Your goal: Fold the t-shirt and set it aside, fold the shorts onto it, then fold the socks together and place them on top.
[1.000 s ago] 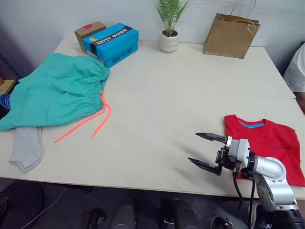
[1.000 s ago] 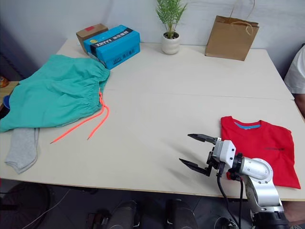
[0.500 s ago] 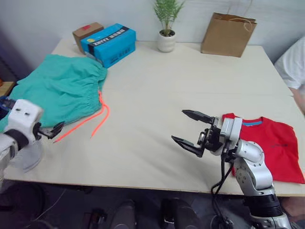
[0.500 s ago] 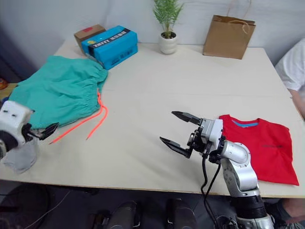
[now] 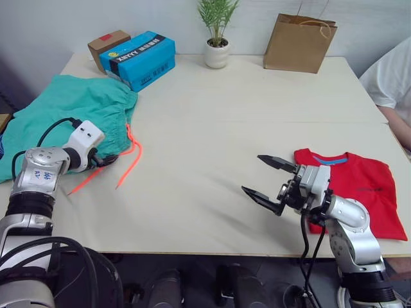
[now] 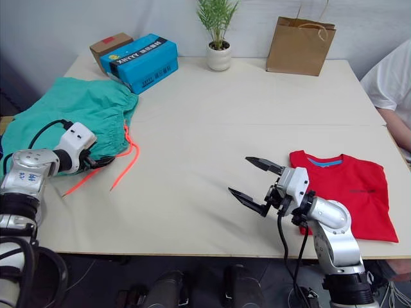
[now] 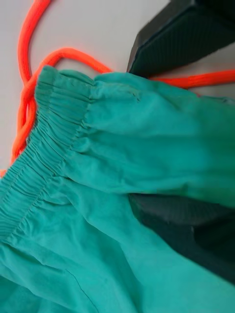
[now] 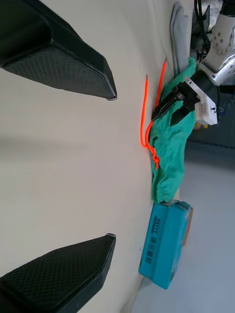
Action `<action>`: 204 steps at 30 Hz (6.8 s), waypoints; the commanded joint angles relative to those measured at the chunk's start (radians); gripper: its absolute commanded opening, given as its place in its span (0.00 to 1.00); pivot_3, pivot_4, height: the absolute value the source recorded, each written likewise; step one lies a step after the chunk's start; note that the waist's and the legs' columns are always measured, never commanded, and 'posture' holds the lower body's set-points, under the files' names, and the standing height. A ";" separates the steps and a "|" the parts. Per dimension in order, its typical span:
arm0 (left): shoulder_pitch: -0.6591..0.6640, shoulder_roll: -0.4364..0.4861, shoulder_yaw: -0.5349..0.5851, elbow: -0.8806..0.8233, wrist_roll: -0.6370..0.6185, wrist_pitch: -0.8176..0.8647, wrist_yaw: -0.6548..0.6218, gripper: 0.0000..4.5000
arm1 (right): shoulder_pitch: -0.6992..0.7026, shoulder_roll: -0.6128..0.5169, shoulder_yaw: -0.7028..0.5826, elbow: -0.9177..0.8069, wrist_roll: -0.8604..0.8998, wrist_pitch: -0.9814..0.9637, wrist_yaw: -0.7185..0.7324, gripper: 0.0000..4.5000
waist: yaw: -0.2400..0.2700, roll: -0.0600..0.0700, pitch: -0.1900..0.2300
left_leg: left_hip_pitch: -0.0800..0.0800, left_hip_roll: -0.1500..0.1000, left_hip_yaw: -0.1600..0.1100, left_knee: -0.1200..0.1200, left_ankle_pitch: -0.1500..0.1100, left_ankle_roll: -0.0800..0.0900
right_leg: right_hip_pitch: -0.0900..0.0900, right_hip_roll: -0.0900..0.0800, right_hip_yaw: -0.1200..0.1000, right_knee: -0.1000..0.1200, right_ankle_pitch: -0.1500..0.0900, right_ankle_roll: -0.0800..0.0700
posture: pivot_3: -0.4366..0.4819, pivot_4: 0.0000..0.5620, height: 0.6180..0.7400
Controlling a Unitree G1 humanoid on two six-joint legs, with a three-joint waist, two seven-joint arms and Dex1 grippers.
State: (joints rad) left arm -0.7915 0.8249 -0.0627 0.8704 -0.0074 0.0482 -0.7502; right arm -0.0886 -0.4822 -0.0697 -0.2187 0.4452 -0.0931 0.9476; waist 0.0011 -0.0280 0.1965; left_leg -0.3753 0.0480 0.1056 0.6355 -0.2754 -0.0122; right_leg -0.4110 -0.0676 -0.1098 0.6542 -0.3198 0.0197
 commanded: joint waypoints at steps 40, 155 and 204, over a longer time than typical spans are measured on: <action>0.230 -0.015 0.196 -0.322 -0.004 0.026 -0.025 1.00 | 0.002 -0.084 -0.009 -0.179 0.031 0.063 -0.033 1.00 | 0.022 -0.005 0.000 | 0.002 0.006 0.004 0.012 -0.006 0.001 | 0.001 0.005 0.007 0.004 0.000 -0.001 | 0.48 0.27 1.00; 1.086 0.132 0.413 -1.101 -0.290 0.017 -0.412 0.35 | -0.032 -0.293 0.168 0.061 -0.120 -0.020 0.307 0.00 | -0.006 0.004 -0.001 | 0.003 0.011 0.012 0.009 -0.013 0.001 | -0.002 0.008 0.012 -0.001 -0.002 -0.005 | 0.48 0.27 1.00; 1.234 0.273 0.638 -1.331 -0.807 0.553 -0.556 0.01 | 0.145 -0.455 -0.026 -0.176 0.247 0.444 0.314 0.00 | -0.002 0.004 0.001 | 0.003 0.014 0.012 0.012 -0.018 -0.005 | 0.000 0.010 0.012 -0.003 -0.005 -0.005 | 0.48 0.27 1.00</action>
State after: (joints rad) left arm 0.4848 1.0793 0.5320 -0.4573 -0.7485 0.5516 -1.3284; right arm 0.0718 -0.9191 -0.0546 -0.3589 0.6355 0.2947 1.2686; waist -0.0006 -0.0240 0.1974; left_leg -0.3717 0.0616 0.1177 0.6472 -0.2925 -0.0179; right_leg -0.4111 -0.0574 -0.0977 0.6506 -0.3250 0.0142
